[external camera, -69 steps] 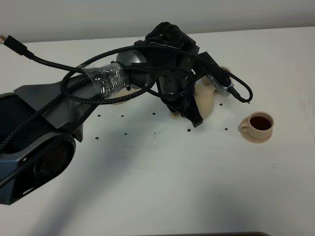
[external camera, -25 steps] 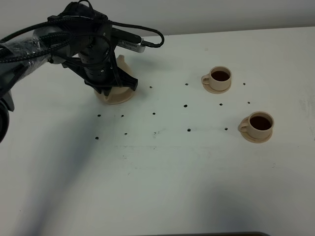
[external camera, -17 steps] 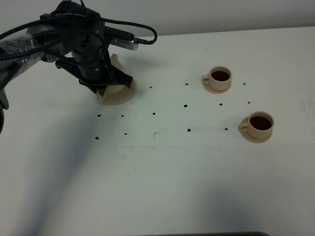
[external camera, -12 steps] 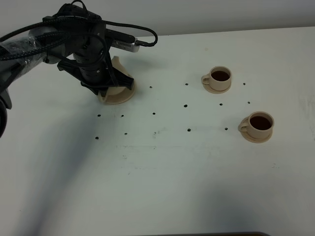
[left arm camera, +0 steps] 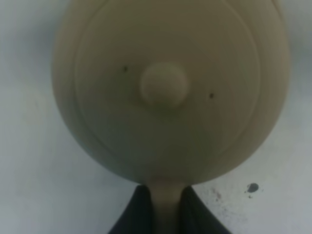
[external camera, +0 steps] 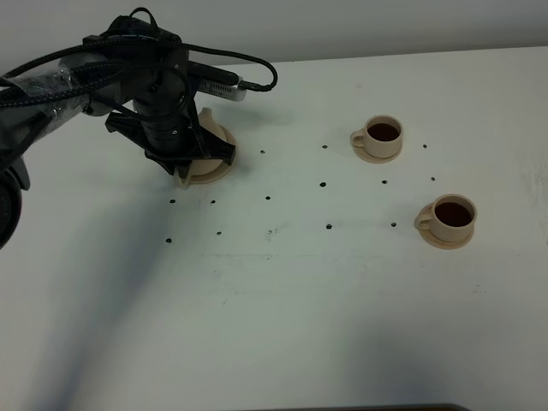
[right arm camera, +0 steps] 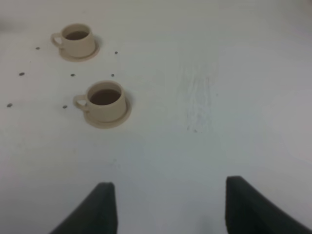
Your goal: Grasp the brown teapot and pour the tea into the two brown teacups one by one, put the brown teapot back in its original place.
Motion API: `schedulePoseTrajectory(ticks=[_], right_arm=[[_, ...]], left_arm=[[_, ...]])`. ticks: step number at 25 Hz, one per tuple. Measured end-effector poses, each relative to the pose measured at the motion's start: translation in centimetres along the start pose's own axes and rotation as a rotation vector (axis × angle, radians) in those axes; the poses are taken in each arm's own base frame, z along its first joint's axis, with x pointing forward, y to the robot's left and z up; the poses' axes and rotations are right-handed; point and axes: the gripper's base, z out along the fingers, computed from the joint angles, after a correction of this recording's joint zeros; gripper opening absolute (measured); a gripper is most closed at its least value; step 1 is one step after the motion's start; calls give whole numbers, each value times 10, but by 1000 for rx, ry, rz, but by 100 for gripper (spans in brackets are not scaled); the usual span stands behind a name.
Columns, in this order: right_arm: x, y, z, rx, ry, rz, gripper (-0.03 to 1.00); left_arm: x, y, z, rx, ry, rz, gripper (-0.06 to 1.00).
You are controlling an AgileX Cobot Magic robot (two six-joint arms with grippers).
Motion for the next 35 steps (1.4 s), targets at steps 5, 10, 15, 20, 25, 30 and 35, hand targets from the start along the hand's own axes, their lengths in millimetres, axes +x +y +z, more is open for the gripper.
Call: schedulePoseTrajectory(ticks=[5, 10, 15, 20, 25, 30, 35], right_arm=[[0, 0, 0, 0, 0, 0, 48], [0, 0, 0, 0, 0, 0, 48], [0, 0, 0, 0, 0, 0, 48], [0, 0, 0, 0, 0, 0, 48], [0, 0, 0, 0, 0, 0, 48], [0, 0, 0, 0, 0, 0, 48], [0, 0, 0, 0, 0, 0, 48]], left_arm=[[0, 0, 0, -2, -4, 5, 13], [0, 0, 0, -4, -4, 7, 13], [-1, 2, -1, -17, -7, 15, 17], [-1, 4, -10, -25, -28, 17, 32], [7, 9, -31, -38, 16, 11, 43], [25, 13, -65, -6, 130, 22, 44], [47, 3, -95, 80, 109, 30, 44]])
